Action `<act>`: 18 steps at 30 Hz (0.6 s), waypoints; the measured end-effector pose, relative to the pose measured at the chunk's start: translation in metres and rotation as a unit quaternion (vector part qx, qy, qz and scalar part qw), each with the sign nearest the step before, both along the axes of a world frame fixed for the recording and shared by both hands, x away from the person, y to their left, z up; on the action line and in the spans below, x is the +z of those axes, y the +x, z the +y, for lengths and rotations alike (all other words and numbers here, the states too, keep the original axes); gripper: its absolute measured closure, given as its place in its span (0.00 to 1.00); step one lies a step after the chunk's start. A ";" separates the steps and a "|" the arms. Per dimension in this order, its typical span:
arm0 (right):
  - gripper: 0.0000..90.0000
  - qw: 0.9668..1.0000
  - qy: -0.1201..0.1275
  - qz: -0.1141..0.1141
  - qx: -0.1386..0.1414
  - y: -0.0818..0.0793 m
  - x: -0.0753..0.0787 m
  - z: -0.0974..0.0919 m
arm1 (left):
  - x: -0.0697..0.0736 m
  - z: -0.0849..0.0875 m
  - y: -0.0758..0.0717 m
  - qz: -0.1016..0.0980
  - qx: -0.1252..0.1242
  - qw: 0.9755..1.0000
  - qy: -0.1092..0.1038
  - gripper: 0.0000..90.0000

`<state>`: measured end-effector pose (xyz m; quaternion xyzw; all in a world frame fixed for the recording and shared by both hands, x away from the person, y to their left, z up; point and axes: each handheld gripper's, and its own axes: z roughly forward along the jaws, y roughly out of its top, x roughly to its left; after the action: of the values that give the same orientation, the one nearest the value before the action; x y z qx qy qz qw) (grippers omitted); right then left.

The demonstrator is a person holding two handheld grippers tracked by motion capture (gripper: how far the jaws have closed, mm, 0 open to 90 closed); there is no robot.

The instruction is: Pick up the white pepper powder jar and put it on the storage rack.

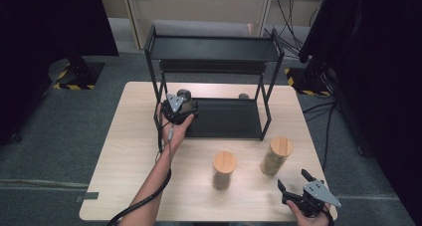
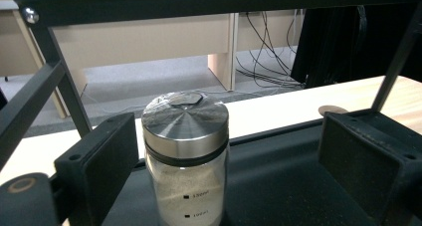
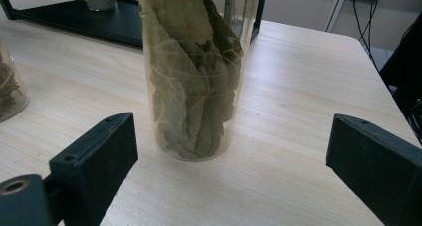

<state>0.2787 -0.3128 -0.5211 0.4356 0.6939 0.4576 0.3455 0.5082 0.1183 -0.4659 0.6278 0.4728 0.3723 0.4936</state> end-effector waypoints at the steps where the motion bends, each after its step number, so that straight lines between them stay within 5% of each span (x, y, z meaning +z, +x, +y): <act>1: 0.07 1.000 -0.001 0.000 0.000 0.000 0.000 0.000 | 0.001 0.000 -0.001 0.000 0.001 1.000 -0.001 0.09; 18: 0.07 1.000 -0.002 -0.001 0.000 0.000 0.000 0.000 | 0.004 0.004 -0.022 -0.006 -0.013 1.000 0.001 0.09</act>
<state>0.2784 -0.3123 -0.5211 0.4349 0.6943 0.4567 0.3468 0.4857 0.1226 -0.4616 0.6322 0.4613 0.3700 0.5007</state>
